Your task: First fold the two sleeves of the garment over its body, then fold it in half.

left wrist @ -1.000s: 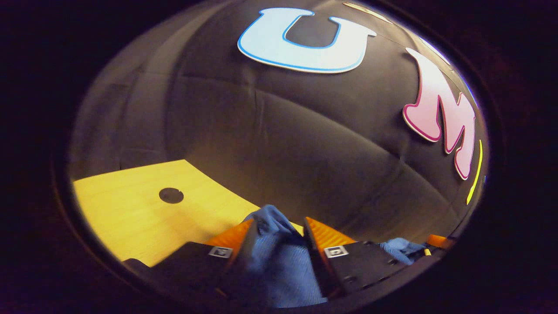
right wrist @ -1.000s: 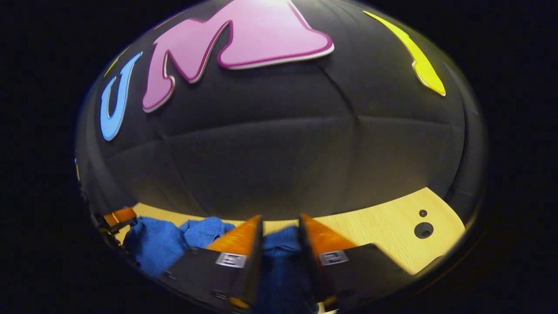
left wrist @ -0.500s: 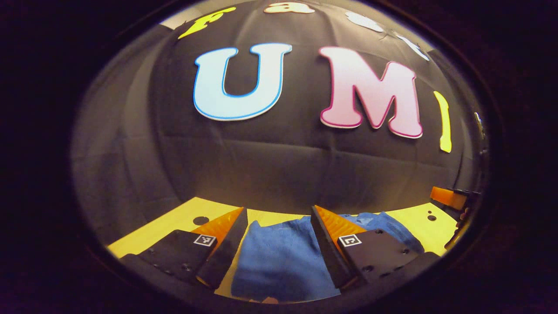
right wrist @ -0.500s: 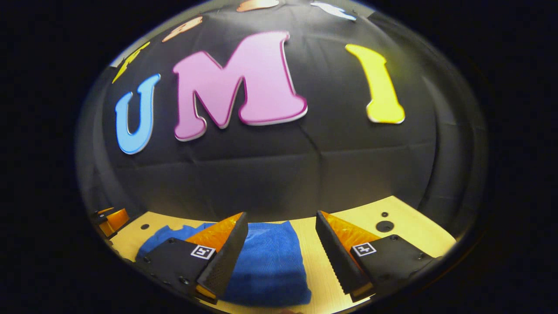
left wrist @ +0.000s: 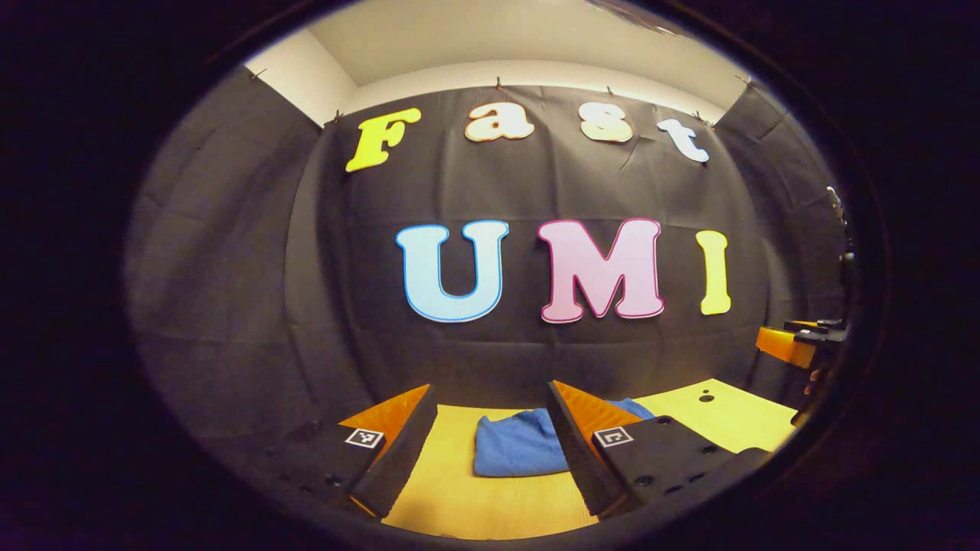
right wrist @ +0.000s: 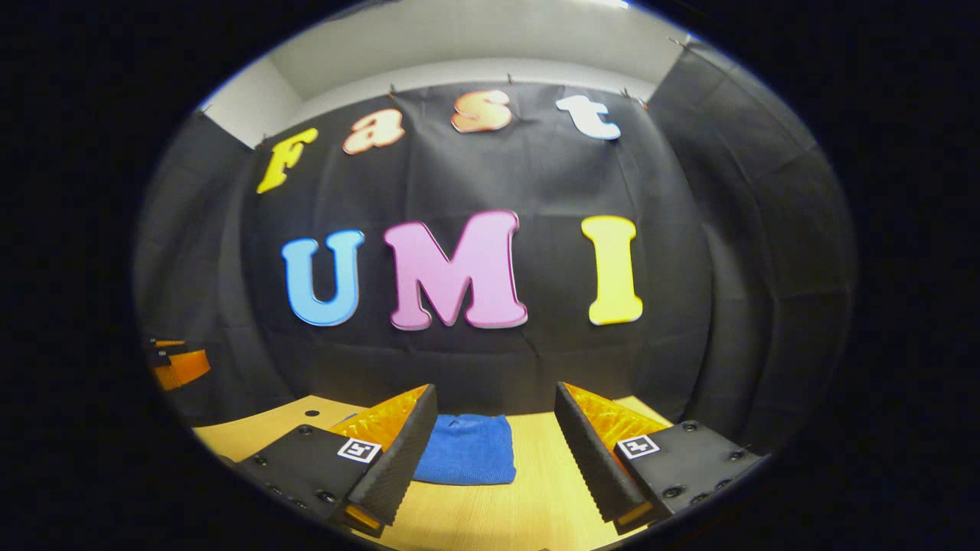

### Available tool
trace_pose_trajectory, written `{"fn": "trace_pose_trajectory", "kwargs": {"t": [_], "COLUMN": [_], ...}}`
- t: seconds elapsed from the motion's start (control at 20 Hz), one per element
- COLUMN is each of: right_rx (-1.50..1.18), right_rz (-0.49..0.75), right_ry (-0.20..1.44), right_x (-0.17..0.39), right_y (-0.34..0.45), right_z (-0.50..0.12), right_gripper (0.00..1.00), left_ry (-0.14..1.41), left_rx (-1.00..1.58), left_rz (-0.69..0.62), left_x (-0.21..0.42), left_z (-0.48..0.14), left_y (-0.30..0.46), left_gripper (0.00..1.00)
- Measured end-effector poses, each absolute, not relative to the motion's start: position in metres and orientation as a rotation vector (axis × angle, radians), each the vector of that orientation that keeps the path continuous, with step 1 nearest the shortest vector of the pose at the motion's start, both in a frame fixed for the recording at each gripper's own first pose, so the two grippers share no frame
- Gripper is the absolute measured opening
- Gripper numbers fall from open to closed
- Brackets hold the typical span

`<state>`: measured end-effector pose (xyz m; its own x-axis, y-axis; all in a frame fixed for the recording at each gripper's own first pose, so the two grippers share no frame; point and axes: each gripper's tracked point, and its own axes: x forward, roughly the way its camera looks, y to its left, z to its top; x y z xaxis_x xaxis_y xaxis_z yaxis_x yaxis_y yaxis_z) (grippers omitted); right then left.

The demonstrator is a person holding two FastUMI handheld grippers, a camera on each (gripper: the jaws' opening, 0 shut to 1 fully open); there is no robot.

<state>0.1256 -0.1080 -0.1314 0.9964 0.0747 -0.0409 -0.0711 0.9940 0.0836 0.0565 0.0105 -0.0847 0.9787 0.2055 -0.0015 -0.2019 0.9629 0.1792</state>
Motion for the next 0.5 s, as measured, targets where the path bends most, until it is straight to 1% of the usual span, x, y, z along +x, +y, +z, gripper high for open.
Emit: {"fn": "trace_pose_trajectory", "kwargs": {"t": [0.05,0.15,0.2,0.25,0.35,0.5], "right_rx": [0.063,0.062,0.075,0.088,0.083,0.051], "right_rz": [0.096,0.13,0.132,0.132,0.136,0.172], "right_ry": [0.029,0.035,0.036,0.028,-0.012,-0.021], "right_x": [0.11,0.084,0.073,0.064,0.055,0.043], "right_y": [-0.099,-0.081,-0.076,-0.07,-0.058,-0.037], "right_z": [-0.118,-0.099,-0.089,-0.078,-0.053,-0.039], "right_gripper": [0.96,0.96,0.92,0.96,0.96,0.96], "left_ry": [0.005,-0.014,-0.038,-0.076,-0.148,-0.146], "left_rx": [0.179,0.121,0.082,0.052,0.048,0.148], "left_rz": [0.189,0.113,0.086,0.077,0.075,0.064], "left_x": [0.042,0.018,0.01,0.004,-0.009,-0.016], "left_z": [-0.076,-0.061,-0.05,-0.037,-0.013,-0.005], "left_y": [0.005,-0.016,-0.022,-0.024,-0.024,-0.027], "left_gripper": [0.82,0.82,0.82,0.82,0.82,0.82]}}
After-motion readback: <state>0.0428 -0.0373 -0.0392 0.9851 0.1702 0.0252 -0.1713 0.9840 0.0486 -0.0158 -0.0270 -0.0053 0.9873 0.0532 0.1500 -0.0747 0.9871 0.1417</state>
